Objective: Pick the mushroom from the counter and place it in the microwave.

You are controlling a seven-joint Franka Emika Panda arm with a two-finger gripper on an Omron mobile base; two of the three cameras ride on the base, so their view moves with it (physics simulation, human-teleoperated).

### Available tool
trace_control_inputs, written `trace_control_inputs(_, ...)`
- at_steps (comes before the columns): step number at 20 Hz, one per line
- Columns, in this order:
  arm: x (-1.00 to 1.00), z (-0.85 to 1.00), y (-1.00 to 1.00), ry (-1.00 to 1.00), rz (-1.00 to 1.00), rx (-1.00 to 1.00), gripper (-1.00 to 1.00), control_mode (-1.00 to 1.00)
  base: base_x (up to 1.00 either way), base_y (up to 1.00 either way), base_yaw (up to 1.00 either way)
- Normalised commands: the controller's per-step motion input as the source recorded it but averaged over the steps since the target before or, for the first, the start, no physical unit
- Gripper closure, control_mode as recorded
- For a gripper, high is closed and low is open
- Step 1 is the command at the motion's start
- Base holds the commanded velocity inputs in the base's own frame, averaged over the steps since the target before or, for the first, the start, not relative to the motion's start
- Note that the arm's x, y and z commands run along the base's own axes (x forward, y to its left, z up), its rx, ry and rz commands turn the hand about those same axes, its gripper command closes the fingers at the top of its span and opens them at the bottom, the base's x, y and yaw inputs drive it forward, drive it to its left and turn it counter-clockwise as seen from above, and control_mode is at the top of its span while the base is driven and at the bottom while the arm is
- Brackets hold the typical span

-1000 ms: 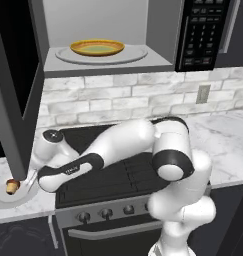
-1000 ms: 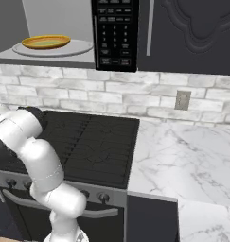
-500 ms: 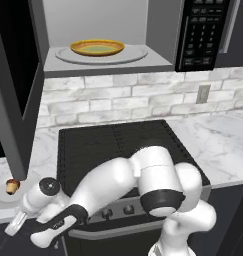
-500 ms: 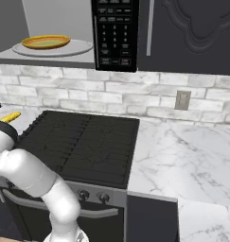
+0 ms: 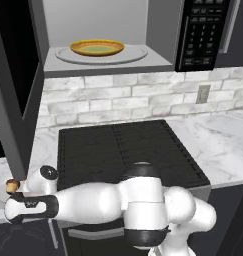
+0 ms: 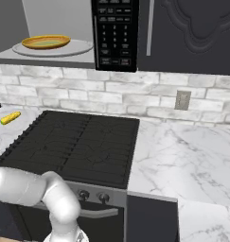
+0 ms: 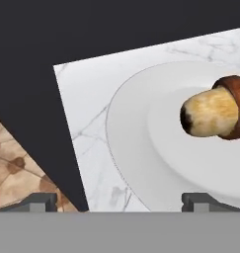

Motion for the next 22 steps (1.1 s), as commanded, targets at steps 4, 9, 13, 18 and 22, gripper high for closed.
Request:
trace_control_inputs(4, 0.21, 0.59, 0.19, 0.03, 0.00, -0.11, -1.00, -1.00, 0.00, 0.00, 0.00)
trace_control_inputs(9, 0.28, 0.56, 0.52, 0.00, 0.00, -0.15, -1.00, -1.00, 0.00, 0.00, 0.00)
trace_control_inputs(13, 0.36, 0.70, 0.44, 0.05, 0.00, -0.17, -1.00, -1.00, 0.00, 0.00, 0.00)
trace_control_inputs(18, 0.38, 0.45, 0.11, 0.11, 0.00, -0.15, -1.00, -1.00, 0.00, 0.00, 0.00)
trace_control_inputs(22, 0.38, 0.10, 0.06, 0.17, 0.00, -0.17, -1.00, -1.00, 0.00, 0.00, 0.00)
